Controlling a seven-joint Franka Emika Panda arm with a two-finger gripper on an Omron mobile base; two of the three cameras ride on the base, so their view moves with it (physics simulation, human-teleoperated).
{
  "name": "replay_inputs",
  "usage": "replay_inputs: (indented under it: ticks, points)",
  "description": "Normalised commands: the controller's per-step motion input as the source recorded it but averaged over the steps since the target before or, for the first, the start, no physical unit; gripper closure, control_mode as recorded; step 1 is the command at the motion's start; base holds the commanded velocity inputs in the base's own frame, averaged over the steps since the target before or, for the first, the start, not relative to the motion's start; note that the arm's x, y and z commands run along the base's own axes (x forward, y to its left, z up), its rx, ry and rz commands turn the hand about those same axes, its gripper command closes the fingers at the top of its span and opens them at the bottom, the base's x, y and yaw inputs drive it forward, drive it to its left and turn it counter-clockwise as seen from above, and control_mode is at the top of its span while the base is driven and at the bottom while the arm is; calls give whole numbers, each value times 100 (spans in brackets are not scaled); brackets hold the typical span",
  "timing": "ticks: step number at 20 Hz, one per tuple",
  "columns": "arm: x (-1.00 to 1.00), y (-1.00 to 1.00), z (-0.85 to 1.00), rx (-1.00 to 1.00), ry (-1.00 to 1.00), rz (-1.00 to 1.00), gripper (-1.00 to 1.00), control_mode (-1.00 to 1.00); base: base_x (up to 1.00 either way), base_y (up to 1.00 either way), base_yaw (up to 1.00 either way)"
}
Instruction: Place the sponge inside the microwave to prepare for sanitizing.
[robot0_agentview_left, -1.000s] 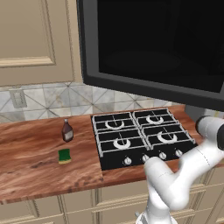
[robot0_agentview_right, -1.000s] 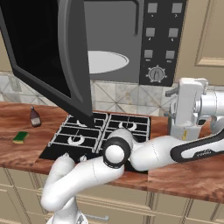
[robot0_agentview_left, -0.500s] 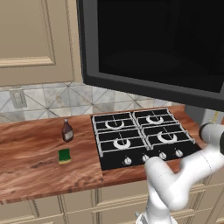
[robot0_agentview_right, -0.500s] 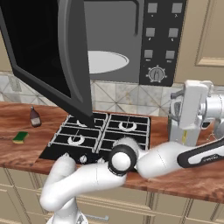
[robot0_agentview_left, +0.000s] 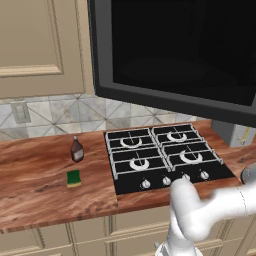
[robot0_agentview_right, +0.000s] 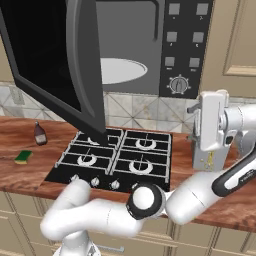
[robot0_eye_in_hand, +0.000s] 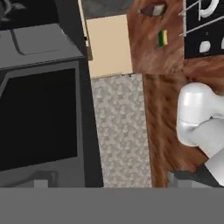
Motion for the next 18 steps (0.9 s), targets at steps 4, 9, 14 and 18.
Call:
replay_inputs:
  ticks: [4,9,14,18]
  points:
    - [-11,0,13,-9,61,9,-100,-100,0,0,0]
    - [5,-31,42,5,31,-7,-100,-100,0,0,0]
    - [-1,7,2,3,-4,-16,-100,-100,0,0,0]
    - [13,43,0,-8,-1,-15,-100,-100,0,0,0]
